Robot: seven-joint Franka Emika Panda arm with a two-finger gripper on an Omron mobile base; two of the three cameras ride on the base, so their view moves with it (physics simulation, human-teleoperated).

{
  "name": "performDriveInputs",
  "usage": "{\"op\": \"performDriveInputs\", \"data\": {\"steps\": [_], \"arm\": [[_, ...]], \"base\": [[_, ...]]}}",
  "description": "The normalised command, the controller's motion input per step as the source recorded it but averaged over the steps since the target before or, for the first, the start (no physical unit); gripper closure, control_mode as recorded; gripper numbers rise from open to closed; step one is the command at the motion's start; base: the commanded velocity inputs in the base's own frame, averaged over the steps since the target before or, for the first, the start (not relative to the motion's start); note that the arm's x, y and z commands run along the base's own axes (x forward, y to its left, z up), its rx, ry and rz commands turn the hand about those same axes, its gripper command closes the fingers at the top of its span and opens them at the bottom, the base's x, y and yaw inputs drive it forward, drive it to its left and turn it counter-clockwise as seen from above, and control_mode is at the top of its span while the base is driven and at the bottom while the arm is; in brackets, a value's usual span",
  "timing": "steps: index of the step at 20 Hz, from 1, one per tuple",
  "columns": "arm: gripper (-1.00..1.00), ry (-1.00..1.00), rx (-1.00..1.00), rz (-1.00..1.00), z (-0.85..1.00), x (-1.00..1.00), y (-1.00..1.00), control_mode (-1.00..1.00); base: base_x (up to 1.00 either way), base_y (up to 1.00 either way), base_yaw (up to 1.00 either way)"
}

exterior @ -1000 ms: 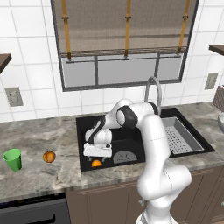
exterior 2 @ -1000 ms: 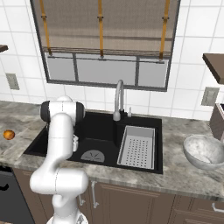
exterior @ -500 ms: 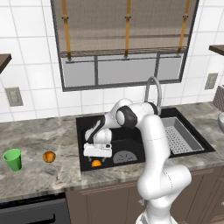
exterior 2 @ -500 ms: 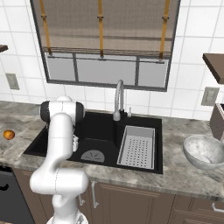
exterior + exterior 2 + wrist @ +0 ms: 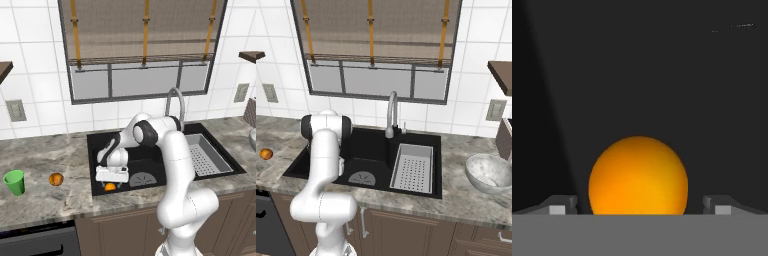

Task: Remove the peach and orange from the sink. Then move the bowl and cup from the counter to the sink for washing.

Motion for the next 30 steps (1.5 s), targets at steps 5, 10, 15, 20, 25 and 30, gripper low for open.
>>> {"op": "performDriveInputs", "data": {"steps": [5, 10, 15, 20, 25, 30], "arm": [[-1.0, 0.0, 0.0, 0.0, -0.05, -0.03, 0.0, -1.0], [-1.0, 0.0, 0.0, 0.0, -0.08, 0.0, 0.0, -1.0], [-1.0, 0.0, 0.0, 0.0, -0.09, 0.0, 0.0, -1.0], [-1.0, 0.0, 0.0, 0.0, -0.06, 0.0, 0.0, -1.0], [-1.0, -0.02, 0.0, 0.0, -0.02, 0.0, 0.0, -1.0], [1.0, -0.04, 0.0, 0.0, 0.0, 0.0, 0.0, -1.0]], "base": [[0.0, 0.0, 0.0], [0.0, 0.0, 0.0], [0.0, 0.0, 0.0], [0.0, 0.0, 0.0], [0.0, 0.0, 0.0], [0.0, 0.0, 0.0]]}}
